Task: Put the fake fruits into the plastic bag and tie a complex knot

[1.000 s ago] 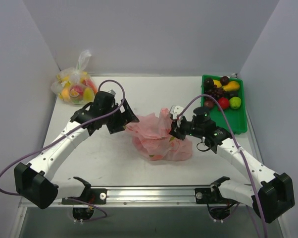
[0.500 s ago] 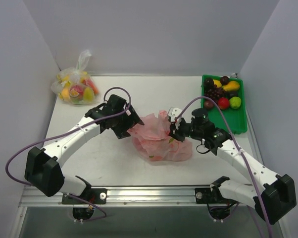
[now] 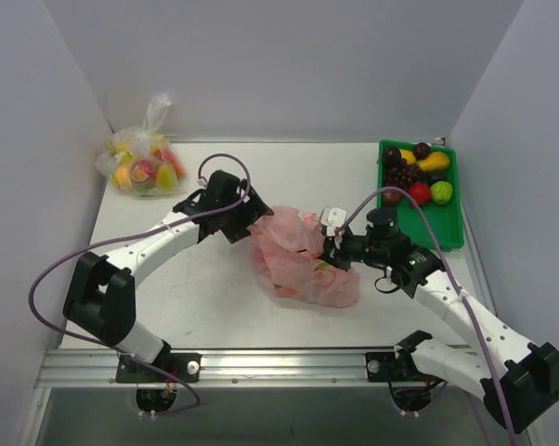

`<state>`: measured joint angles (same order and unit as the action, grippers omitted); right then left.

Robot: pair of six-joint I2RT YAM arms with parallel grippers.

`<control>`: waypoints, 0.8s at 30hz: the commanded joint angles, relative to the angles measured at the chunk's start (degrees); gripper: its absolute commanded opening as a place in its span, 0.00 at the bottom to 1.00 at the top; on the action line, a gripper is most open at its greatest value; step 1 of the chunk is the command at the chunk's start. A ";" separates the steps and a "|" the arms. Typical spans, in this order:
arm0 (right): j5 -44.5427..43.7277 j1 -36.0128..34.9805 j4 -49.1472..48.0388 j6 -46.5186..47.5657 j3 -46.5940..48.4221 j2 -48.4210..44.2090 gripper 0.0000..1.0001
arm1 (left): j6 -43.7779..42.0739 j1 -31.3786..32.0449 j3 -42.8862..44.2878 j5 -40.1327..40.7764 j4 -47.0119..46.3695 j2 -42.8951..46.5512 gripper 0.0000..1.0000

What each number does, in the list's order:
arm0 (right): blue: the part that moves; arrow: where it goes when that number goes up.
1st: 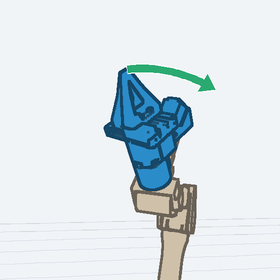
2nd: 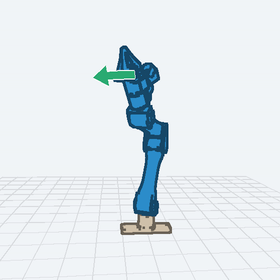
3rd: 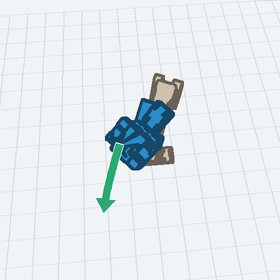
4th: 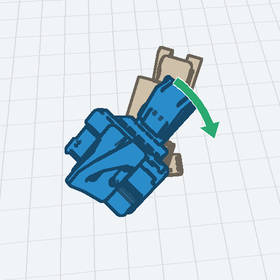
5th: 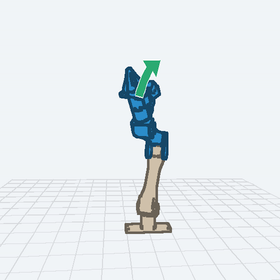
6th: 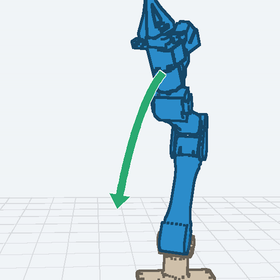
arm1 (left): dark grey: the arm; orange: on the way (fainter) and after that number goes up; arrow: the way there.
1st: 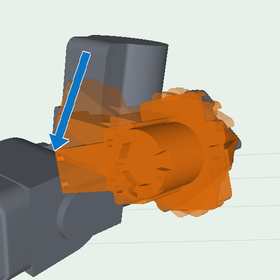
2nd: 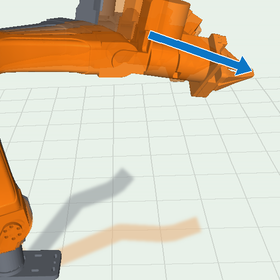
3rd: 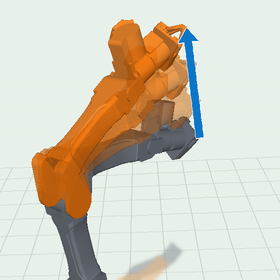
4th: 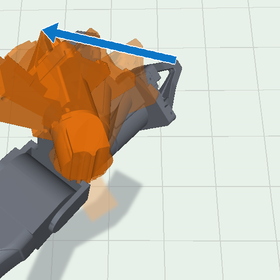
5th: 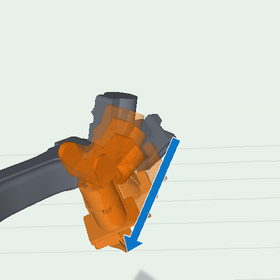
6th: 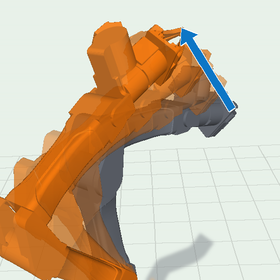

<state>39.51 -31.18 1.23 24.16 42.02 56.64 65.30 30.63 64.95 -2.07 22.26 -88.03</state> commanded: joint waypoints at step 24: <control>-1.88 7.79 5.35 -12.37 4.38 0.92 0.00 | -31.26 -7.43 -14.21 -39.31 -48.96 6.98 0.00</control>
<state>40.21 -26.37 5.72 19.77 42.54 55.96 47.70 24.14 53.71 -26.37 -12.62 -87.02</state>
